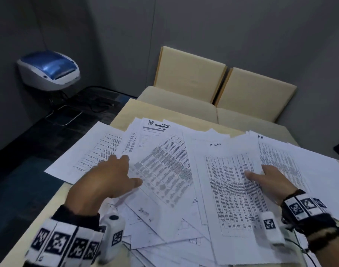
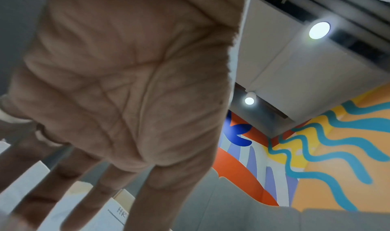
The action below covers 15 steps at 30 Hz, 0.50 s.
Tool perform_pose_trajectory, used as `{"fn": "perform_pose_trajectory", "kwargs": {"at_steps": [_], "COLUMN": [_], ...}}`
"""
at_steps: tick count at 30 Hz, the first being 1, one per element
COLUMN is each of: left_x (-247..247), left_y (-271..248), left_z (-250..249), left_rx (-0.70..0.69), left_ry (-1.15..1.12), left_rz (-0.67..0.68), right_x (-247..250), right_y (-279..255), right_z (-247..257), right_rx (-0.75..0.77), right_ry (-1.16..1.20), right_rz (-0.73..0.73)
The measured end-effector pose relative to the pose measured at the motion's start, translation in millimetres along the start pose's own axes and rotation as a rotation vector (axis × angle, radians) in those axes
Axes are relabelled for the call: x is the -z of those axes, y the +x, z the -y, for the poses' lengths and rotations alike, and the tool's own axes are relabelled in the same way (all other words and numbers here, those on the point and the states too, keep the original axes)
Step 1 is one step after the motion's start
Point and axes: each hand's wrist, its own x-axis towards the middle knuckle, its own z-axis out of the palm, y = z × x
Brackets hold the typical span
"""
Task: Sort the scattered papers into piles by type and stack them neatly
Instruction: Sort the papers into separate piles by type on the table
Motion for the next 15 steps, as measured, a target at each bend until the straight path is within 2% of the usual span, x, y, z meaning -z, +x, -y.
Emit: {"fn": "perform_pose_trajectory", "kwargs": {"at_steps": [4,10,15], "left_x": [-3.4,-6.2,-19.1], "left_y": [-0.7,-3.9,-4.1], "left_z": [-9.7,-24.6,-41.9], "left_rx": [-0.044,-0.11,-0.22], "left_ry": [0.005,-0.152,-0.219], "left_rz": [-0.002,-0.084,0.058], "right_x": [-6.4,-4.9,-10.8], "right_y": [10.0,6.0,4.3], "right_z": [3.0,1.4,-5.2], "right_rx": [-0.051,0.016,0.022], "right_ry": [-0.032,-0.232,-0.274], "right_rz": [0.005,-0.084,-0.095]}}
